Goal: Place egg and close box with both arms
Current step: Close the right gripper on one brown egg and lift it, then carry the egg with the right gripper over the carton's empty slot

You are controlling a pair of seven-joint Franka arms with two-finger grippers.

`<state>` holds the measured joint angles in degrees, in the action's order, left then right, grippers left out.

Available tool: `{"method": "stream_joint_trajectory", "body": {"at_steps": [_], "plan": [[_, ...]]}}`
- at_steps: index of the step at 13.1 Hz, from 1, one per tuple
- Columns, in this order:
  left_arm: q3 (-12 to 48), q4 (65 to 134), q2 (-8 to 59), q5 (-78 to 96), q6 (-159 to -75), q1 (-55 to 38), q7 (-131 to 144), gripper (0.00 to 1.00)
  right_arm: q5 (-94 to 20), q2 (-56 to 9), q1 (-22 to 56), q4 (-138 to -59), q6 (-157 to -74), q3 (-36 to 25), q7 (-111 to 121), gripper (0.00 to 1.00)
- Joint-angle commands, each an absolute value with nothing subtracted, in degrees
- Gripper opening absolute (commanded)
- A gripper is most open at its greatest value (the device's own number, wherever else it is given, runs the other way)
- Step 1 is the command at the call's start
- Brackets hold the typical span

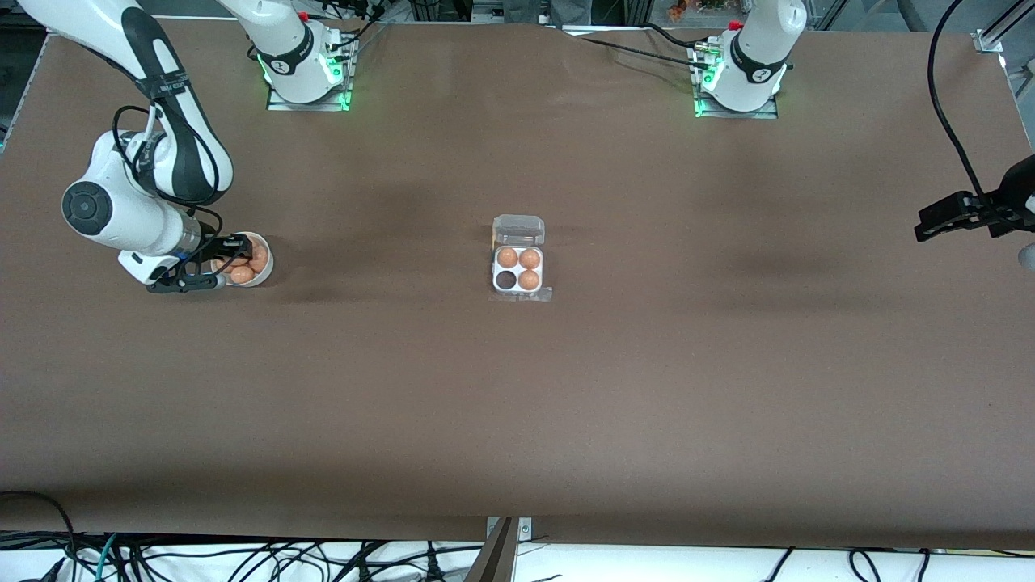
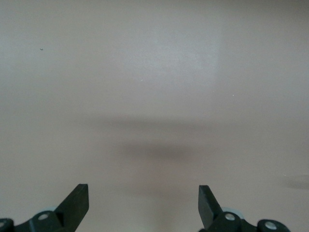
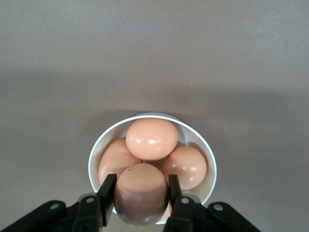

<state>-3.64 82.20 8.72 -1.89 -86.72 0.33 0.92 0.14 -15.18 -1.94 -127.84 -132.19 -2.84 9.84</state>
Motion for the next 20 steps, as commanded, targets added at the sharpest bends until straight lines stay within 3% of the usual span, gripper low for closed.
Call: {"method": "stream_joint_trajectory", "body": {"at_steps": [1, 5, 11, 20], "plan": [[-3.3, 81.4, 8.6, -1.6, -85.9, 0.7, 0.4, 1.0, -1.0, -14.4, -1.8, -124.4, -126.9, -2.4, 10.7, 0.29], [-3.3, 81.5, 8.6, -1.6, -85.9, 0.6, 0.4, 1.0, -1.0, -14.6, 2.6, -116.3, -117.6, -2.3, 6.7, 0.28], [-3.3, 81.5, 8.6, -1.6, -85.9, 0.6, 0.4, 1.0, -1.0, -18.5, 17.8, -103.7, -108.2, -2.3, -15.3, 0.28], [-3.4, 81.5, 8.6, -1.6, -85.9, 0.7, 0.4, 1.0, -6.4, -33.2, 36.9, -86.9, -107.8, -2.3, -48.2, 0.28]]}}
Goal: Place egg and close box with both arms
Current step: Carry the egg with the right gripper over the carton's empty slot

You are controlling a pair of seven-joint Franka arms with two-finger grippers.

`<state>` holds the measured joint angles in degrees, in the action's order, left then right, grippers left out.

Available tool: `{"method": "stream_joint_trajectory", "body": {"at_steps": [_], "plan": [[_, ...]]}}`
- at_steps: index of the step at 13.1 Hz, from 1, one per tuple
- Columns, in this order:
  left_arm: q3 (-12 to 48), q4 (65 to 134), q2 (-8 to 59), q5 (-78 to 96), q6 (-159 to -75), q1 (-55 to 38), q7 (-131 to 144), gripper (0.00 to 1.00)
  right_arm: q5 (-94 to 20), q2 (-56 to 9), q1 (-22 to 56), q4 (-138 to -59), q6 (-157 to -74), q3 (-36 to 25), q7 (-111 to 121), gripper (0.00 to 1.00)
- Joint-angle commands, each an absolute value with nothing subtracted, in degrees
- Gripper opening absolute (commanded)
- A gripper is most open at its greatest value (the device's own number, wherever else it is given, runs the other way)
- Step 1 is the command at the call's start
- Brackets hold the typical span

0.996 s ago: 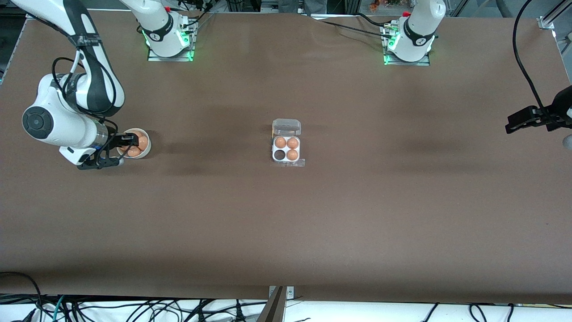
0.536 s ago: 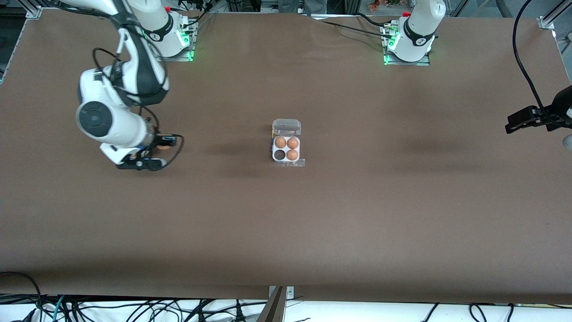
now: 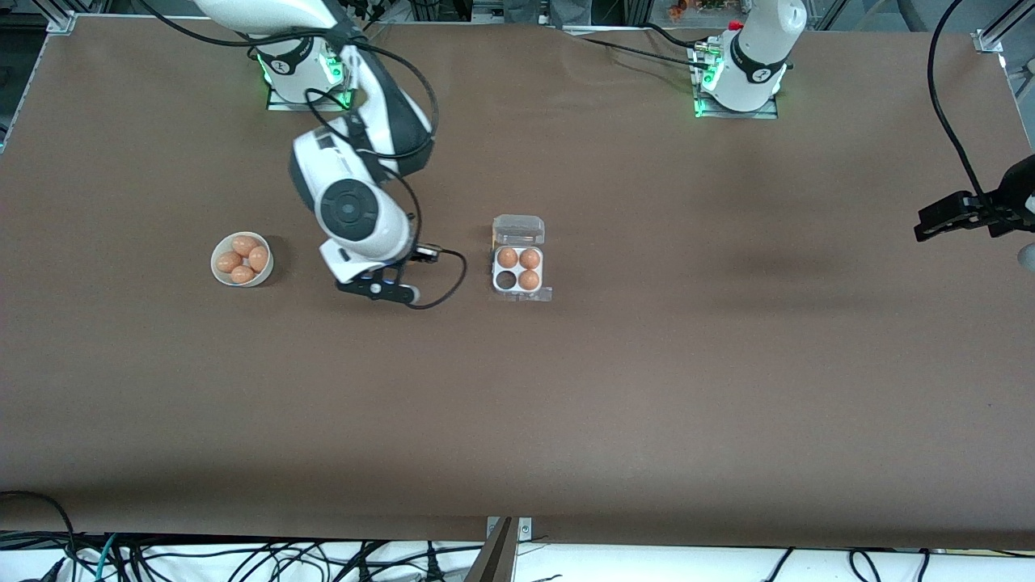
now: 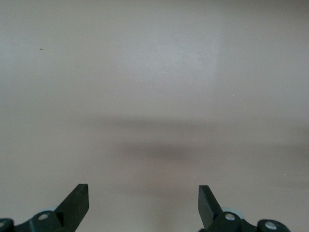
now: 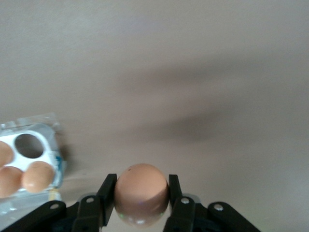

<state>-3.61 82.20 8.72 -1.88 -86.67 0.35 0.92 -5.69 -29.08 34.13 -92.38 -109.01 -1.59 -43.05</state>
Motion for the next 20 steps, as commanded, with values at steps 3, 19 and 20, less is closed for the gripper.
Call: {"method": "stream_joint_trajectory", "body": {"at_steps": [3, 19, 20], "plan": [[-3.4, 81.5, 8.6, -1.7, -85.9, 0.7, 0.4, 1.0, -6.3, -38.1, 41.4, -81.6, -109.2, -2.3, -54.9, 0.28], [-3.2, 81.8, 9.1, -1.6, -85.9, 0.1, 0.5, 1.0, -6.4, -44.6, 45.5, -80.4, -122.9, -2.2, -58.8, 0.28], [-3.2, 81.9, 9.1, -1.6, -85.7, -0.2, 0.6, 1.0, -6.3, -44.7, 45.9, -80.4, -123.0, -2.2, -58.7, 0.28]]}}
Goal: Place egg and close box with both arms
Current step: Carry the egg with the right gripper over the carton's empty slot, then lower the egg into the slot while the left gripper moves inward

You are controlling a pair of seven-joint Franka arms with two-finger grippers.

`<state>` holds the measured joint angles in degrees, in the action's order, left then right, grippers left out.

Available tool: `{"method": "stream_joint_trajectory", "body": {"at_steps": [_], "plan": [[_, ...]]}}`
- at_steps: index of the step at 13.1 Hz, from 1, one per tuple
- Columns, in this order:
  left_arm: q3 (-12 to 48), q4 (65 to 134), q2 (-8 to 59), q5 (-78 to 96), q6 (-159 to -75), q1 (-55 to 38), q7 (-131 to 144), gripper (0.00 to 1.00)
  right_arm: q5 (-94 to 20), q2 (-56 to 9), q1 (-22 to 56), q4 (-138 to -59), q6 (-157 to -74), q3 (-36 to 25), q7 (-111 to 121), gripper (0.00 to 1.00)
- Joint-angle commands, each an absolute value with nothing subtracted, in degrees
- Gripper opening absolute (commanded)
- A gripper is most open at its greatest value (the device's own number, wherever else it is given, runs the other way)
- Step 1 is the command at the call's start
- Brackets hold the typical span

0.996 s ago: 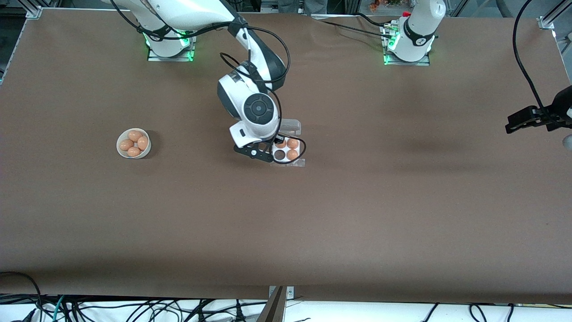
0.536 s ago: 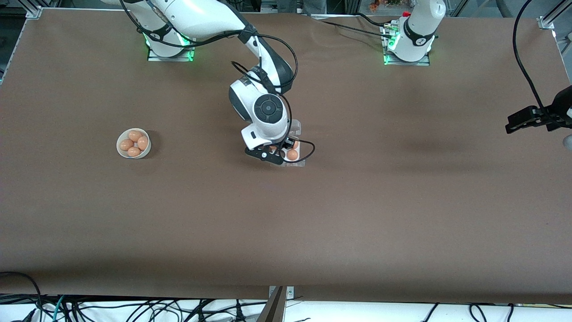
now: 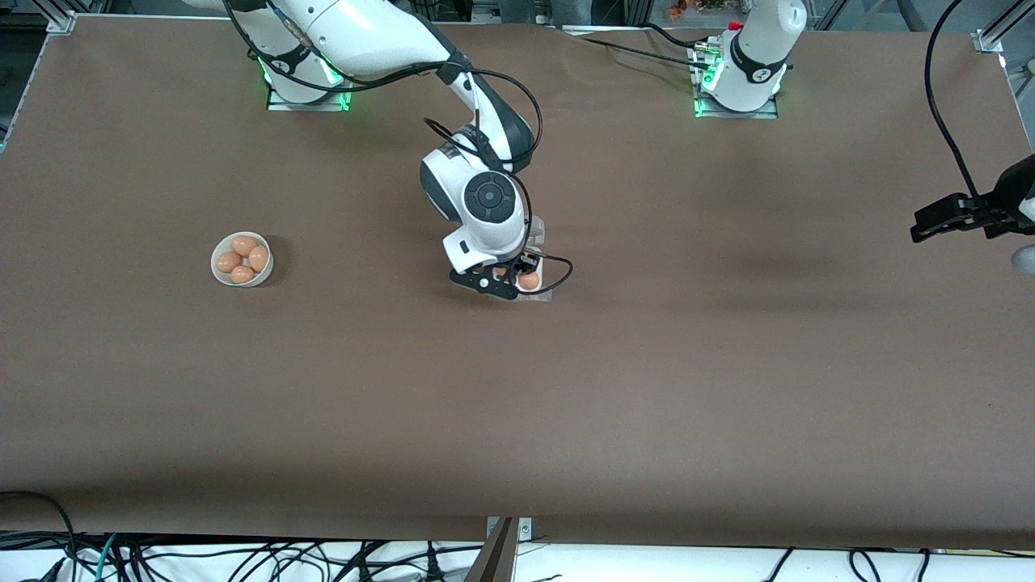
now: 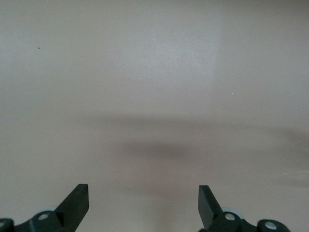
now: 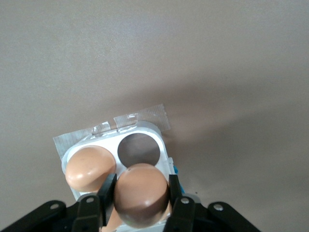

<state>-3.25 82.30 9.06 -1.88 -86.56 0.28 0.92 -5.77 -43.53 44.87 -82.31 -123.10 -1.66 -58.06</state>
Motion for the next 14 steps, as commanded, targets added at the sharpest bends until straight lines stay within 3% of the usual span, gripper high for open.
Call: {"method": "stream_joint_trajectory", "body": {"at_steps": [1, 7, 9, 10, 11, 13, 14], "plan": [[-3.2, 81.9, 9.1, -1.7, -84.9, -0.3, 0.5, 1.0, -6.3, -45.0, 45.9, -80.4, -123.1, -2.2, -58.7, 0.28], [-2.3, 81.7, 9.2, -1.6, -84.7, -0.5, 0.8, 1.0, -6.3, -45.8, 46.0, -80.4, -124.8, -2.2, -58.7, 0.29], [-2.3, 81.7, 9.2, -1.6, -84.7, -0.6, 0.9, 1.0, -6.3, -45.9, 46.0, -80.4, -124.8, -2.2, -58.7, 0.34], [-2.3, 81.7, 9.3, -1.6, -84.6, -0.6, 0.9, 1.0, -6.3, -45.9, 46.0, -80.4, -124.8, -2.2, -58.8, 0.39], [-2.3, 82.0, 9.2, -1.5, -84.6, -0.5, 0.5, 1.0, -6.3, -45.9, 46.0, -80.4, -124.8, -2.2, -58.9, 0.58], [-2.3, 81.8, 9.6, 0.6, -84.6, -0.3, 0.8, 1.0, -6.3, -45.9, 46.0, -80.4, -124.8, -2.3, -59.1, 0.83], [-2.3, 81.8, 9.7, 1.0, -84.6, -0.4, 1.1, 1.0, -6.2, -45.8, 46.0, -80.4, -124.8, -2.2, -59.1, 0.87]]}}
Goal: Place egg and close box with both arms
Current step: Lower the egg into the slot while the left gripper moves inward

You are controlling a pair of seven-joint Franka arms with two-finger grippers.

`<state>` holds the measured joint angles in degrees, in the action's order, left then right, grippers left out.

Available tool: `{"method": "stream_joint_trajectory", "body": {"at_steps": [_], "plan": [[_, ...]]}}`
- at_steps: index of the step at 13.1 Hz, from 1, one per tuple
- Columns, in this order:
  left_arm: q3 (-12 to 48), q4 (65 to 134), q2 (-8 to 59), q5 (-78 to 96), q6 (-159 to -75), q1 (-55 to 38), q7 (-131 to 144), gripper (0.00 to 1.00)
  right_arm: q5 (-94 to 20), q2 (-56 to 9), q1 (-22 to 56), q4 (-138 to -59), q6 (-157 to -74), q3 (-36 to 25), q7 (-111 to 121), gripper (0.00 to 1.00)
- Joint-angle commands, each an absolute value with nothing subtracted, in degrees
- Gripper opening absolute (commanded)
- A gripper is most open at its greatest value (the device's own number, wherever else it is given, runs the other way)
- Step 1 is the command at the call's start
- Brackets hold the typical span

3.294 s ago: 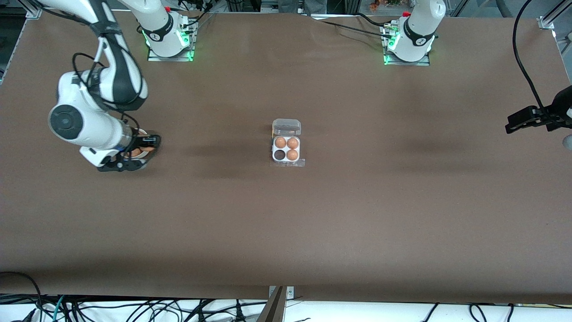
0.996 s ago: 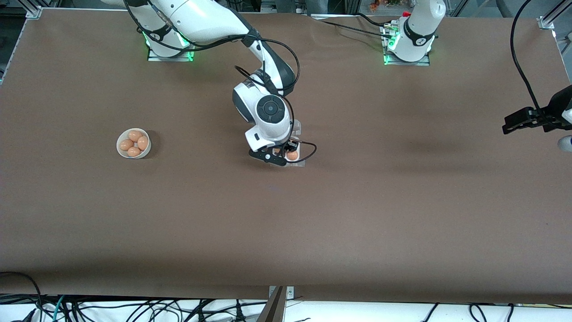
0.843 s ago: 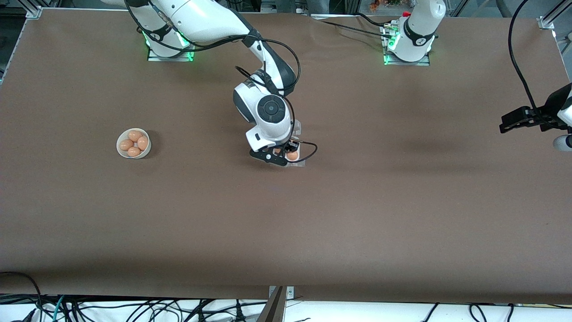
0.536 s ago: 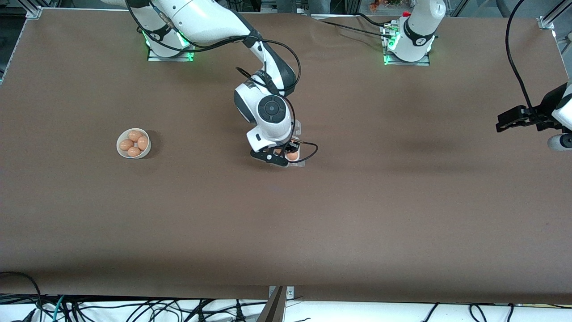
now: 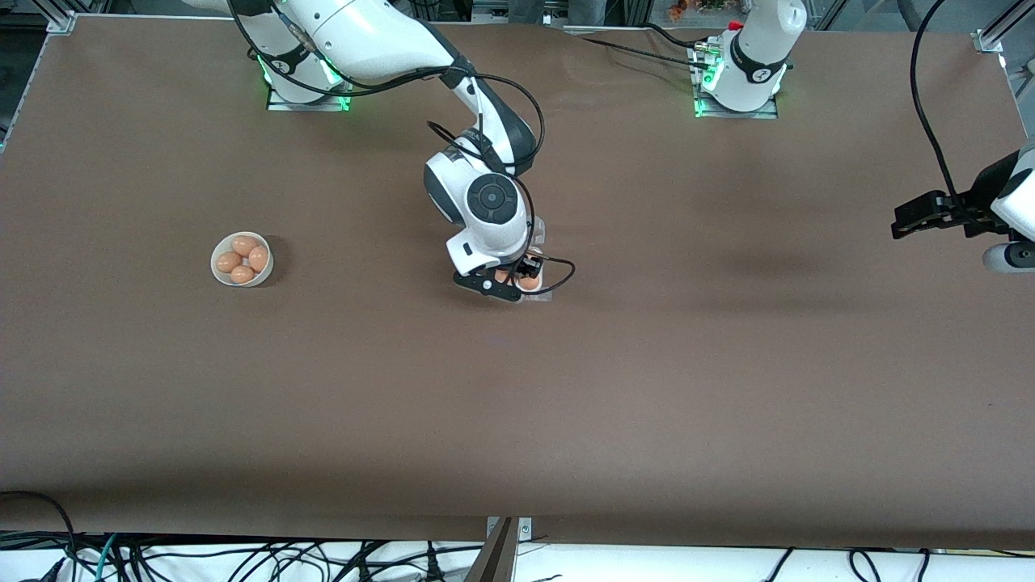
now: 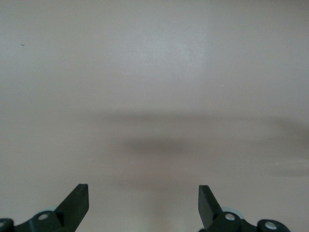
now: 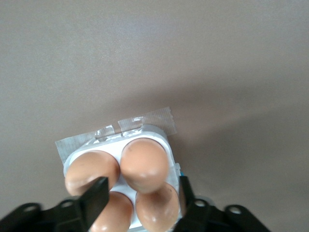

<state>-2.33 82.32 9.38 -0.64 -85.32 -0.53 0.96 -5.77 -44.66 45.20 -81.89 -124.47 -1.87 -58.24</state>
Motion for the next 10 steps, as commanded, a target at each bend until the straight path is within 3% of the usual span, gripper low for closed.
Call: {"method": "stream_joint_trajectory", "body": {"at_steps": [1, 8, 10], "plan": [[-2.3, 81.8, 9.7, 1.0, -84.6, -0.4, 1.1, 1.0, -6.2, -45.8, 46.0, -80.4, -124.8, -2.3, -59.0, 0.89], [1.2, 82.4, 9.8, 1.0, -83.9, -1.2, 6.7, 0.98, -5.6, -45.2, 45.2, -78.6, -123.7, -2.6, -58.0, 0.97], [3.4, 82.4, 10.5, 1.3, -83.7, -1.4, 7.7, 0.79, -5.4, -44.7, 45.2, -78.6, -123.5, -2.9, -57.7, 0.98]]}}
